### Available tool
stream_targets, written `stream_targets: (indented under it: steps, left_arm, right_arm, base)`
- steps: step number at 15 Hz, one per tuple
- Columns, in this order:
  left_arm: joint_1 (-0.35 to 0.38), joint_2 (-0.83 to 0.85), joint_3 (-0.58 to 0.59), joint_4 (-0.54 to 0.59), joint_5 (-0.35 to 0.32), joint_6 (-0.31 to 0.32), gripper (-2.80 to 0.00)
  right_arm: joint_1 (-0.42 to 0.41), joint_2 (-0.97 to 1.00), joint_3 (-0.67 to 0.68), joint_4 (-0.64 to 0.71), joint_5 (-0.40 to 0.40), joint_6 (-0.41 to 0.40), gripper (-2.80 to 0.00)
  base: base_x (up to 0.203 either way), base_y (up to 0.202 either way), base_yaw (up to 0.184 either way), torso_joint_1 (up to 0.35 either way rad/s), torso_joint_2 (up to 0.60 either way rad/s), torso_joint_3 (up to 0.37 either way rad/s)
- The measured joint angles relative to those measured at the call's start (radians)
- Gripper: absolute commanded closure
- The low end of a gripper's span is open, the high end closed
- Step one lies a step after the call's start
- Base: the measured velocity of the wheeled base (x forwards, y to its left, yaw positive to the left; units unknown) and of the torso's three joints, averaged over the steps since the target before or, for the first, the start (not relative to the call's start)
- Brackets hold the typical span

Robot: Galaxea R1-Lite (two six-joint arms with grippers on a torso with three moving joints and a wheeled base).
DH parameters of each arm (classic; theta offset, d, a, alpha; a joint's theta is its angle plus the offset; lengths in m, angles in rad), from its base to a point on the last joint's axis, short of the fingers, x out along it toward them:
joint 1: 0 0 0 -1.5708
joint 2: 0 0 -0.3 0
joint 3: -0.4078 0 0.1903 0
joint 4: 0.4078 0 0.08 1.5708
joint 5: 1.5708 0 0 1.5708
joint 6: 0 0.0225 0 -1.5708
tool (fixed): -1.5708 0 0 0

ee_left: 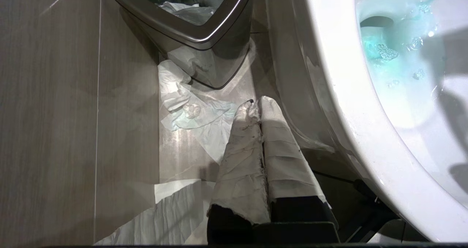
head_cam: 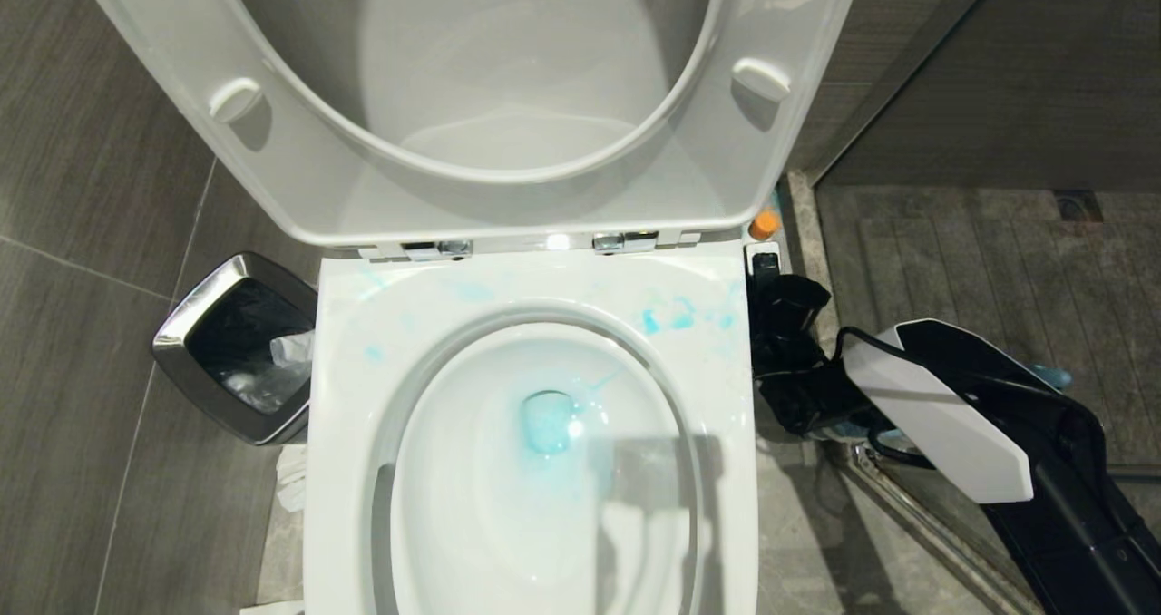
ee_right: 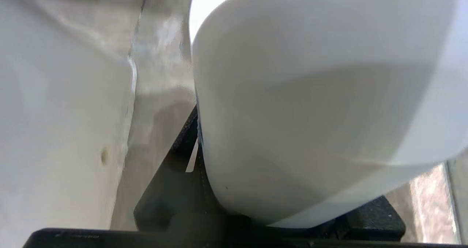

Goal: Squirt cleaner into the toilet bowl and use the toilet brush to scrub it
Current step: Place the cleaning agent on the floor

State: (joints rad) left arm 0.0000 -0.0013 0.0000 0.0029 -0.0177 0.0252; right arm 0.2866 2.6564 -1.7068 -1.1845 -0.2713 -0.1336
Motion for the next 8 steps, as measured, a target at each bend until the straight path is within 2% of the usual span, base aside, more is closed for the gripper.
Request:
stream_targets:
  steps: [8]
  left_arm:
    - [0.0,0.0,0.0,0.0,0.0,0.0,0.0]
  right_arm:
    - [0.001,-0.003,0.026,0.0,0.002,-0.016,0.0]
  base:
    - [0.0,0.0,0.0,0.0,0.0,0.0]
